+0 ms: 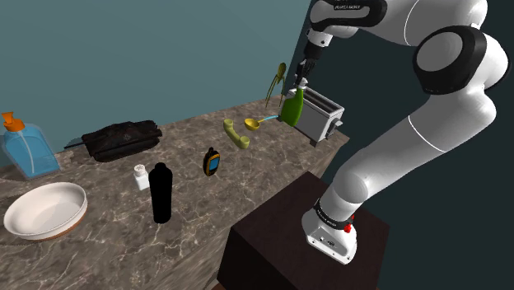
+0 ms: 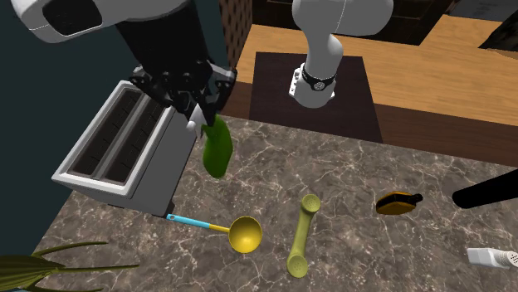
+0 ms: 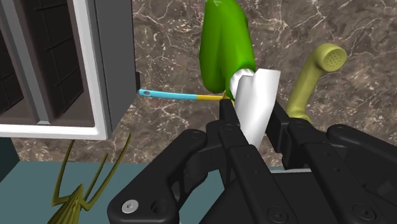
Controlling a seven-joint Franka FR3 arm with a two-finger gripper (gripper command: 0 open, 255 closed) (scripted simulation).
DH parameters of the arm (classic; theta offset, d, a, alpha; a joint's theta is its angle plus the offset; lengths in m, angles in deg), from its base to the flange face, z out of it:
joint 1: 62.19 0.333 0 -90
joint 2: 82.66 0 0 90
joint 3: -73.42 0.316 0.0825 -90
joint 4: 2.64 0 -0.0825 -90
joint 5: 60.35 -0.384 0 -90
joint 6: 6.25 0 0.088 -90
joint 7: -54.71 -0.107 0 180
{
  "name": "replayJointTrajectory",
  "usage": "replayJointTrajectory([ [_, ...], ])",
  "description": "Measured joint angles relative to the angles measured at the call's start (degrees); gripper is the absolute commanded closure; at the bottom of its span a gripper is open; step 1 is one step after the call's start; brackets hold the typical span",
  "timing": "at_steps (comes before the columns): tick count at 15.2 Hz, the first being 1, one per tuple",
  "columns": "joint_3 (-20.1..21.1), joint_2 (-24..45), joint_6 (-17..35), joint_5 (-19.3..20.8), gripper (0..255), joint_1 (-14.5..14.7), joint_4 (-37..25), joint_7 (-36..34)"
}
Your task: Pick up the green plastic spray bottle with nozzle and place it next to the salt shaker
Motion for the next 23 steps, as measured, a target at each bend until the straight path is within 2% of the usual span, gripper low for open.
replayJointTrajectory([
  [23,0.1,3.1,-17.8,-1.4,255,0.6,-20.7,0.3],
])
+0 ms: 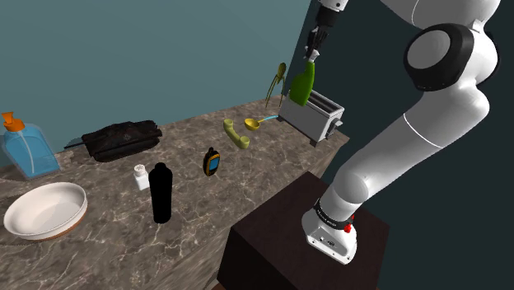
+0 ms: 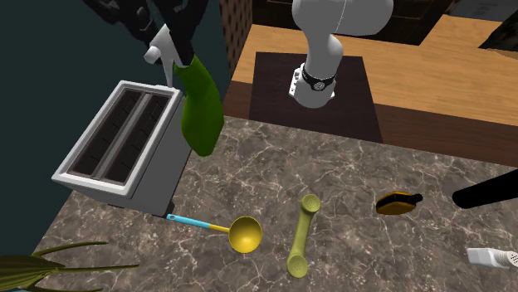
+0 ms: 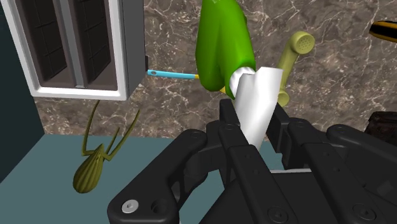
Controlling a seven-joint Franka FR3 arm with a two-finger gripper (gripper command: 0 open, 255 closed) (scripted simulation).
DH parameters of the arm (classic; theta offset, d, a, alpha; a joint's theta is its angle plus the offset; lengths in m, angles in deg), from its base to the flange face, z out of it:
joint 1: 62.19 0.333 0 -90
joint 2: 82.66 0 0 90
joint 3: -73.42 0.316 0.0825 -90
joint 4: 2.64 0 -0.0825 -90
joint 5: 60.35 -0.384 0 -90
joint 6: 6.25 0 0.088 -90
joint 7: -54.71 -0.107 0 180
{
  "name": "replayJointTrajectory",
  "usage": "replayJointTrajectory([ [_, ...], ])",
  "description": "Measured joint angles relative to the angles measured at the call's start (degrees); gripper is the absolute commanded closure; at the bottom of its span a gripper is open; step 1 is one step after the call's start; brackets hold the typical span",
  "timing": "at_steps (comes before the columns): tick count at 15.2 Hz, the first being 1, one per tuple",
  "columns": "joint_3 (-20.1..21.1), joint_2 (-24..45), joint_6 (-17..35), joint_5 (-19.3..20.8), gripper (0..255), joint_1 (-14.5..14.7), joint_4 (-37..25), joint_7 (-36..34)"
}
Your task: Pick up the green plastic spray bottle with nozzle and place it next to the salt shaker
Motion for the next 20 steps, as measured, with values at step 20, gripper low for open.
replayJointTrajectory([
  [20,3.8,2.5,-9.7,-1.4,255,3.2,-12.1,-6.8],
])
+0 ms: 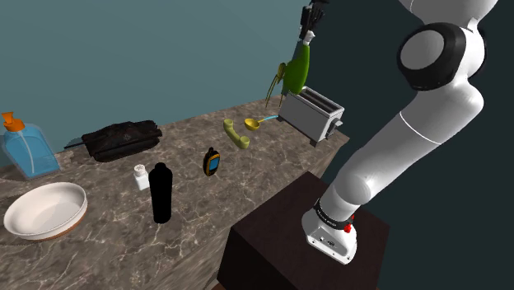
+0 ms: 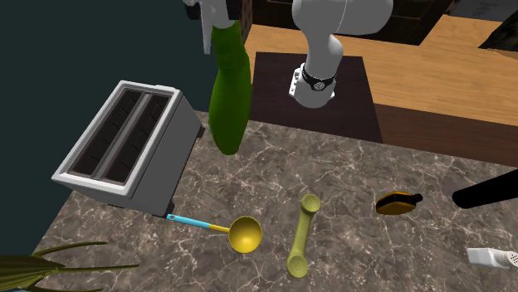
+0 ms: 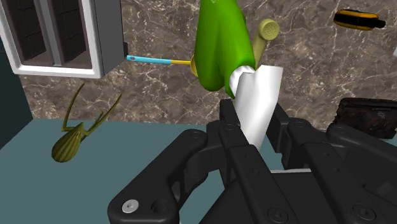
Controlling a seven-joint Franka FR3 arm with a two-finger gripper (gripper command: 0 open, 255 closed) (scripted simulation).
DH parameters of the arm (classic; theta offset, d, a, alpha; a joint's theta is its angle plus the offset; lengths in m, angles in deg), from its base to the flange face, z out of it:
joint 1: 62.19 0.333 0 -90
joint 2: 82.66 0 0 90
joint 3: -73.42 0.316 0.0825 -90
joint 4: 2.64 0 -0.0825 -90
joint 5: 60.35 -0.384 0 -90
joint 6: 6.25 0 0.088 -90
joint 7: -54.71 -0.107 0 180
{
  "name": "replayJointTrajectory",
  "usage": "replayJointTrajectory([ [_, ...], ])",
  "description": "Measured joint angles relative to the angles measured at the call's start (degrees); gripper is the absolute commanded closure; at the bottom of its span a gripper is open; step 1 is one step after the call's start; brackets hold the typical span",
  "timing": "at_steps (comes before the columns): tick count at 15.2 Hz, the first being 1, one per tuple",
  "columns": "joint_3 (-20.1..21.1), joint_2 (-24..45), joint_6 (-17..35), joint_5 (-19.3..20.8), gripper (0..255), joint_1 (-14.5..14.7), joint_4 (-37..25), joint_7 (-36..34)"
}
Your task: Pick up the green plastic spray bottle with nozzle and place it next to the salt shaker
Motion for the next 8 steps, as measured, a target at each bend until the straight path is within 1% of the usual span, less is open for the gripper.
replayJointTrajectory([
  [3,3.1,-2.5,2.1,0.6,255,1.6,4.3,-4.6],
  [8,7.8,-4.2,4.8,0.5,255,4.1,8.6,-11.9],
])
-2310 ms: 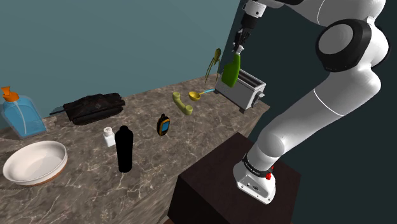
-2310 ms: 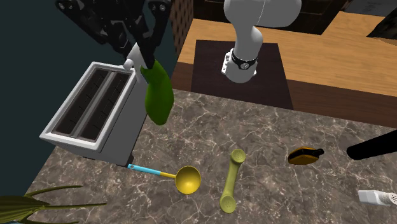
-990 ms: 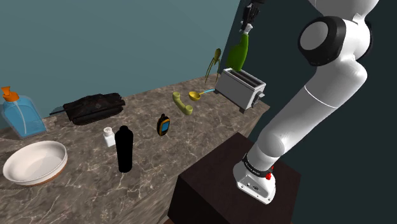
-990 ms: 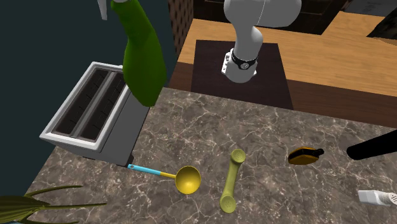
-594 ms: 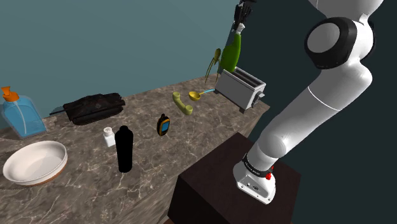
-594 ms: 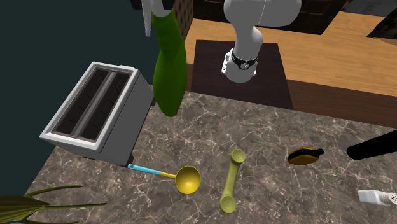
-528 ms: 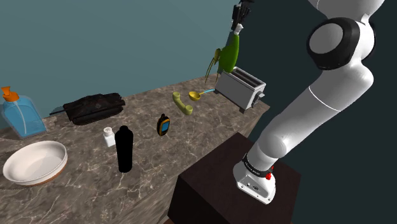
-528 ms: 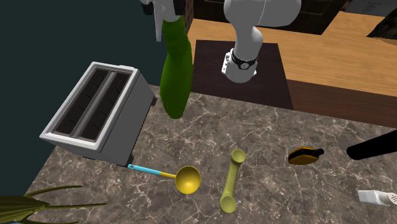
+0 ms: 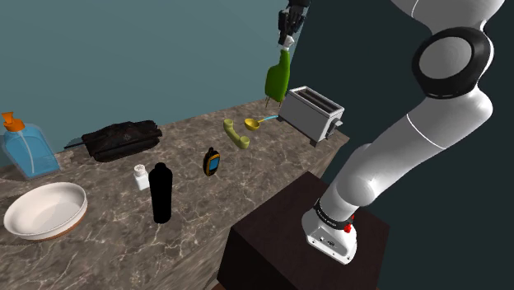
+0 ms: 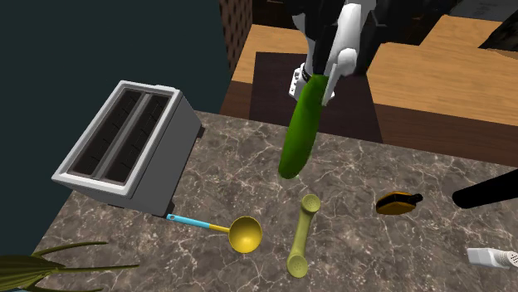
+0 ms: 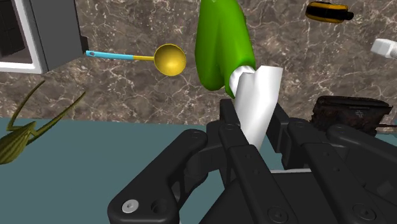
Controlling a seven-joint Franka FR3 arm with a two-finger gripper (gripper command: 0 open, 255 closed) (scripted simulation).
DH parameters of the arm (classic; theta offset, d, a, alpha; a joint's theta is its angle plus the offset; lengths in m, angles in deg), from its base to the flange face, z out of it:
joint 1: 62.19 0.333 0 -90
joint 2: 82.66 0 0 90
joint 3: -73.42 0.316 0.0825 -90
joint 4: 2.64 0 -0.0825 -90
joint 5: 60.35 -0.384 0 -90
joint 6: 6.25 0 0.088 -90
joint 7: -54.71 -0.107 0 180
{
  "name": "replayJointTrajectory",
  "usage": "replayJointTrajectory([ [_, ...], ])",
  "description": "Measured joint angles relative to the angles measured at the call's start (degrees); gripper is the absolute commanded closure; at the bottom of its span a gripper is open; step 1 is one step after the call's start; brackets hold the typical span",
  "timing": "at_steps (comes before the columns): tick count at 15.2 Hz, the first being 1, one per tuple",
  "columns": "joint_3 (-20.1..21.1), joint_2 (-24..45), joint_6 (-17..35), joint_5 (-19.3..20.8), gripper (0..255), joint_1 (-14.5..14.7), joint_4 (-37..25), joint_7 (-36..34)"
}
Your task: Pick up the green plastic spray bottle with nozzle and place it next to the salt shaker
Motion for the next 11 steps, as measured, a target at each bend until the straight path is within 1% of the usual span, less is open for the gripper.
replayJointTrajectory([
  [4,3.6,0.0,2.6,-0.5,255,2.1,2.5,-5.7],
  [6,5.3,0.7,3.2,-0.9,255,3.0,2.4,-8.3],
  [7,6.2,0.6,4.0,-0.9,255,3.6,3.3,-9.7],
  [11,9.2,3.0,5.7,-1.5,255,5.5,2.5,-14.7],
])
